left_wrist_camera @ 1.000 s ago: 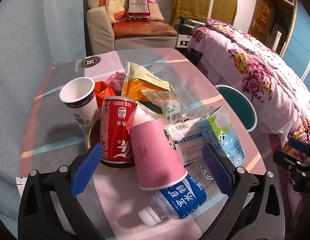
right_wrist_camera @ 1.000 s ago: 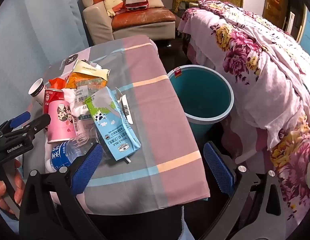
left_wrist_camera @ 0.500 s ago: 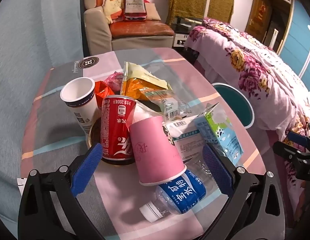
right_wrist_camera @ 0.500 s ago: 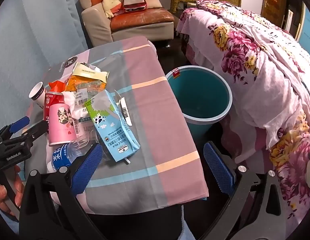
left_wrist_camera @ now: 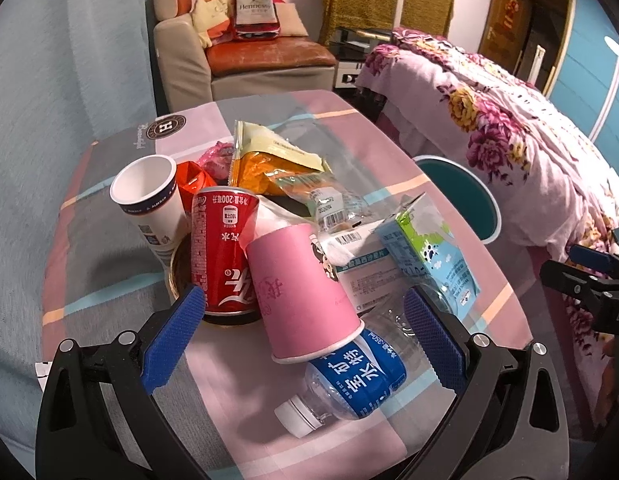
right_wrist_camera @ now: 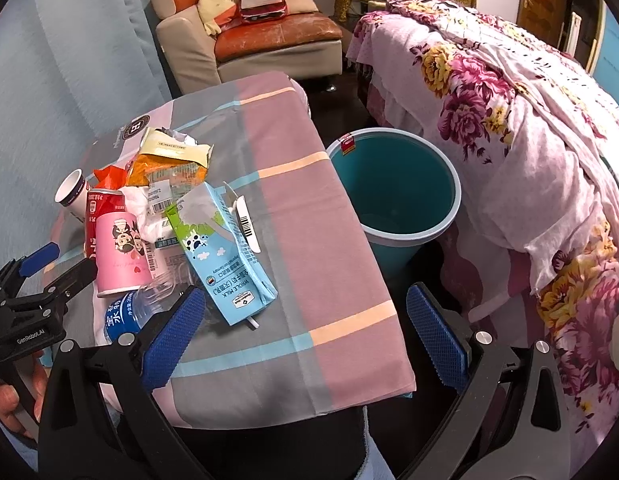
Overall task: Collect trash
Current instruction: 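Move the left gripper toward the blue-labelled water bottle on the table, then grasp the water bottle with the left gripper while the right gripper grasps the milk carton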
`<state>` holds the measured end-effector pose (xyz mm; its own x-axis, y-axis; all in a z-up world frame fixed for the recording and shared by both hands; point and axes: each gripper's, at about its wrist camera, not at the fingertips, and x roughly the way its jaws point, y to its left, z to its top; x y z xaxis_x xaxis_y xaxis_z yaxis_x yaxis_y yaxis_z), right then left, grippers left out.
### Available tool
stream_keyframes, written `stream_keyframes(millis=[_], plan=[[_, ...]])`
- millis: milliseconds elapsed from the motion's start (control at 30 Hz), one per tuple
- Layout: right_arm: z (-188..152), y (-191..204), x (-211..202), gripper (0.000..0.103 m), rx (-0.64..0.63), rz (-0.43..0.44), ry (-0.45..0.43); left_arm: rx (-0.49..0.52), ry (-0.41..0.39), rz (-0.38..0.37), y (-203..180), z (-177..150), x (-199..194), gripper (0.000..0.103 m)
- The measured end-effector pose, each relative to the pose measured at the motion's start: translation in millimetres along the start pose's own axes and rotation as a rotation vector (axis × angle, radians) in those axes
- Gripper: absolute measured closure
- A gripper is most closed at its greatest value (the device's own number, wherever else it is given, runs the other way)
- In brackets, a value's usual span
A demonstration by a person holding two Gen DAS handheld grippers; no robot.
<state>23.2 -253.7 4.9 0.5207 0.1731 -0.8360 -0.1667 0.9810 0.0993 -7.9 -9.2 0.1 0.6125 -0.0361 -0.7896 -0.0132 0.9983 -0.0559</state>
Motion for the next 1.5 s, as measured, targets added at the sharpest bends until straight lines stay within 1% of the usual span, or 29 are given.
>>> stream_keyframes(millis=[333, 867, 1167, 1333, 1400, 1500], plan=[[1, 1, -1, 0.006, -0.003, -0.005, -0.003, 0.003, 0.0, 0.0, 0, 0, 0, 0.003], [1, 2, -2, 0.006, -0.009, -0.037, 0.004, 0.01, -0.002, -0.008, -4, -2, -2, 0.003], [-1, 2, -3, 0.006, -0.016, -0.022, 0.007, 0.021, 0.007, -0.018, -8, -5, -2, 0.003], [-2, 1, -2, 0.006, -0.007, -0.008, 0.026, 0.086, 0.037, -0.06, -13, -11, 1, 0.003], [-3, 0, -1, 0.006, -0.001, -0.005, 0.028, 0.135, 0.054, -0.068, -19, -14, 3, 0.003], [-4, -2, 0, 0.006, 0.012, 0.003, 0.033, 0.235, 0.072, -0.072, -35, -21, 4, 0.003]])
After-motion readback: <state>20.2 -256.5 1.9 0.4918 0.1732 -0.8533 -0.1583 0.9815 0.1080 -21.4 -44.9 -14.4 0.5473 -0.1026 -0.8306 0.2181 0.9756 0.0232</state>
